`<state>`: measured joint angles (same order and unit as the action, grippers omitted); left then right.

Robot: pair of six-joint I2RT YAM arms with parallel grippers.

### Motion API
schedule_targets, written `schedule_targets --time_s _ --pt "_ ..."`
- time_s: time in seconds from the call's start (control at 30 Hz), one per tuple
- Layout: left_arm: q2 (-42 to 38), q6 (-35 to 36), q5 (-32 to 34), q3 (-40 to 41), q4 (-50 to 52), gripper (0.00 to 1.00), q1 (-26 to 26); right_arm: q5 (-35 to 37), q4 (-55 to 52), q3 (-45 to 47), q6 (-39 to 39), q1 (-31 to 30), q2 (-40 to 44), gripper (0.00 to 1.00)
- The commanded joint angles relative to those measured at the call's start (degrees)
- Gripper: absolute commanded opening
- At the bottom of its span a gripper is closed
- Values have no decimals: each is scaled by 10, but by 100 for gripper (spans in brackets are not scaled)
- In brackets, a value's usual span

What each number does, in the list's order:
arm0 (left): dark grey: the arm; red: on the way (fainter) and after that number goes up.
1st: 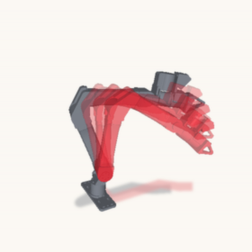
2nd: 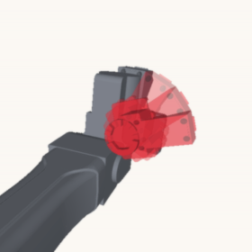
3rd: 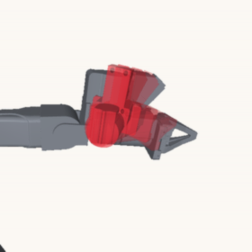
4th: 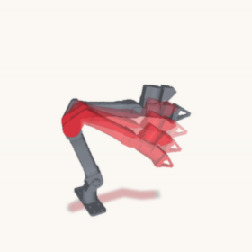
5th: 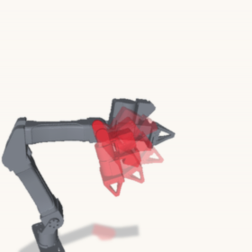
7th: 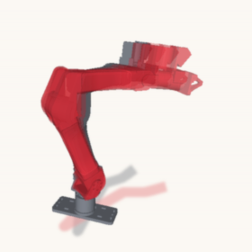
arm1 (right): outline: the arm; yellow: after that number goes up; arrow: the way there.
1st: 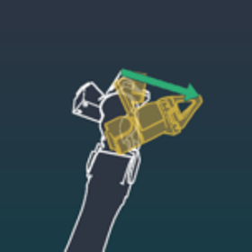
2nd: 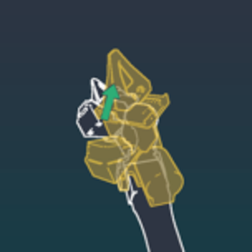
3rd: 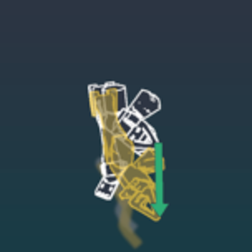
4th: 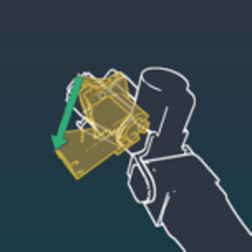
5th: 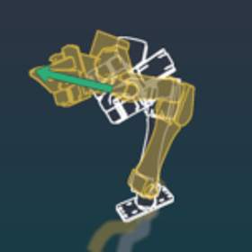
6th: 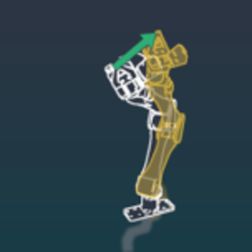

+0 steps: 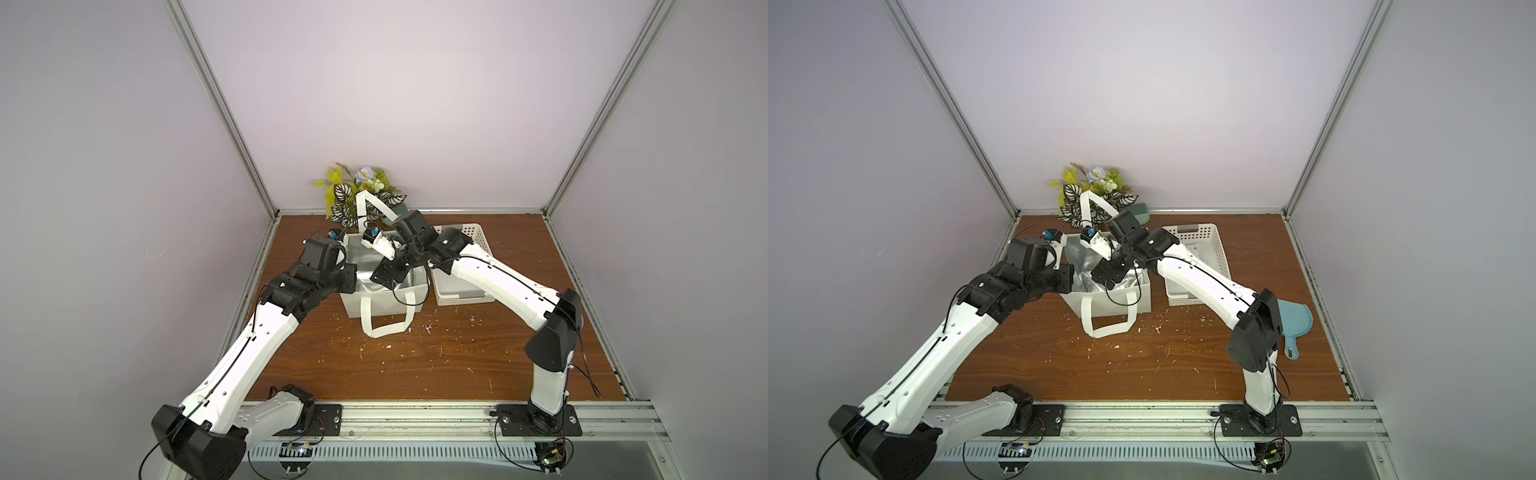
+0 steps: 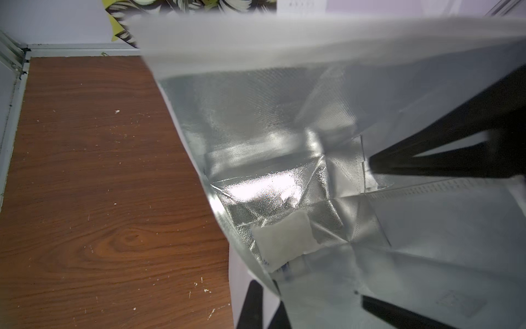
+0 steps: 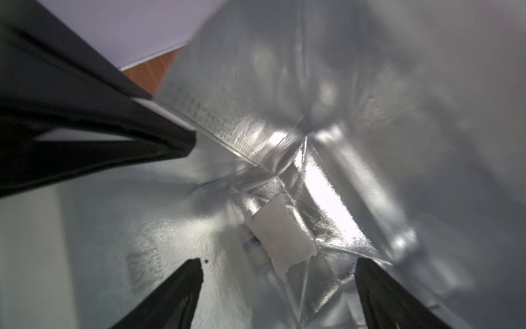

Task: Place the ice pack in the delivery bag
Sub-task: Place the ice pack in the delivery bag, then pick up the ice pack from the bin.

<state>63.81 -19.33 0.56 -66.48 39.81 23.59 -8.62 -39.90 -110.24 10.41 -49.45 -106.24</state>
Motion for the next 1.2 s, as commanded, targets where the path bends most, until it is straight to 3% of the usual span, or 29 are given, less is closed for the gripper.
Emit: schedule_targets --time_s 0.0,0.13,0.23,0.37,0.73,0.93,1.17 --pt "6 -7 11 -16 -8 0 -6 42 40 32 -18 14 81 93" --pt "9 -9 11 -19 -8 0 -6 58 130 128 -59 61 180 99" --pt "10 -9 11 -19 -8 0 -6 34 201 202 -112 131 246 99" --pt "13 -8 8 -23 -8 0 -6 51 236 261 -168 217 265 99" --pt "18 -6 2 -33 -7 0 -6 101 263 310 -177 291 102 99" --pt "18 -10 3 -34 -7 0 -6 152 283 309 -183 294 17 91" --pt "21 -11 4 -34 -7 0 -6 164 263 245 -165 295 -74 83"
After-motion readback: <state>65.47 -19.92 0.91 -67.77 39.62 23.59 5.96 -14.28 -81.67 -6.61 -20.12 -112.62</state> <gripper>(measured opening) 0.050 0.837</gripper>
